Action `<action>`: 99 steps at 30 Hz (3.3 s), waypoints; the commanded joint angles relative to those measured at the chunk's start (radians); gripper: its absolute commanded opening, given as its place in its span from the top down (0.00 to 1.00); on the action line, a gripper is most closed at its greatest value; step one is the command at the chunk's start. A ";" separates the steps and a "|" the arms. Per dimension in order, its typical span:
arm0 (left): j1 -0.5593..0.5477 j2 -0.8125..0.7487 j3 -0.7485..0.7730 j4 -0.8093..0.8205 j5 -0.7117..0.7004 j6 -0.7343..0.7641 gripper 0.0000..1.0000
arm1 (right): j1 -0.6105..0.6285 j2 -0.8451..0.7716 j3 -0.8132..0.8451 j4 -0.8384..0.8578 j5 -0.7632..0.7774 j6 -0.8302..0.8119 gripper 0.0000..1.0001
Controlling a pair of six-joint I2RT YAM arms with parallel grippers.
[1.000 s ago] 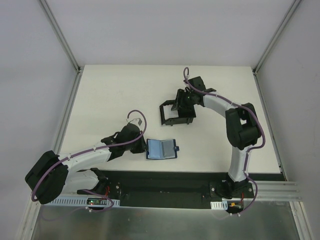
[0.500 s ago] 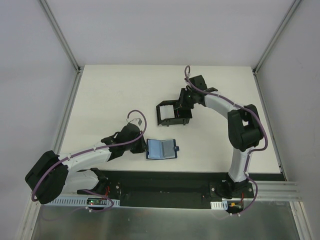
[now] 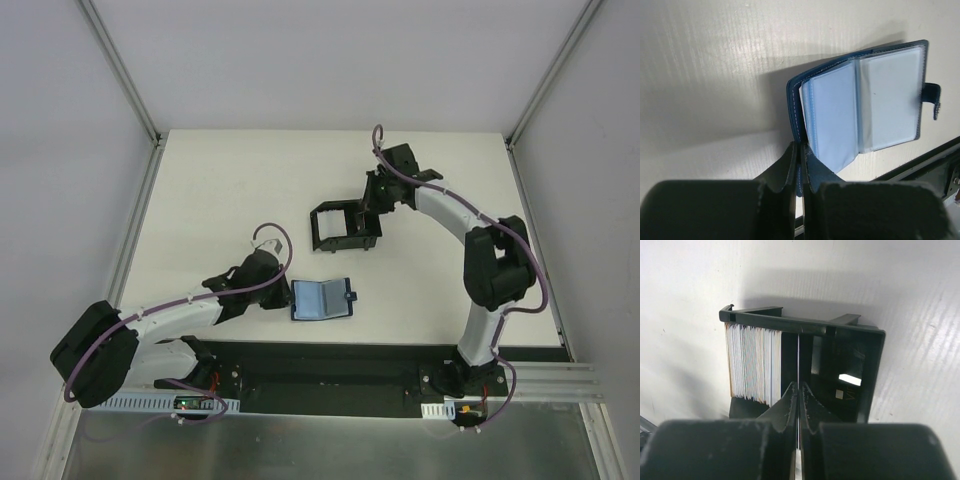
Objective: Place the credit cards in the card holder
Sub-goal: Pick up the credit card from the storage box, then insert the credit card into the card holder.
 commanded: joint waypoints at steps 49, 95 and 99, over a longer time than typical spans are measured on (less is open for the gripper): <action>0.005 -0.016 -0.067 0.026 -0.069 -0.067 1.00 | 0.440 -0.447 -0.796 0.730 0.007 0.507 1.00; 0.007 0.036 -0.084 0.034 -0.103 -0.076 1.00 | 0.368 -0.307 -0.946 0.962 -0.087 0.562 1.00; 0.007 0.042 -0.082 0.034 -0.103 -0.074 1.00 | 0.370 -0.284 -0.955 0.991 -0.093 0.575 1.00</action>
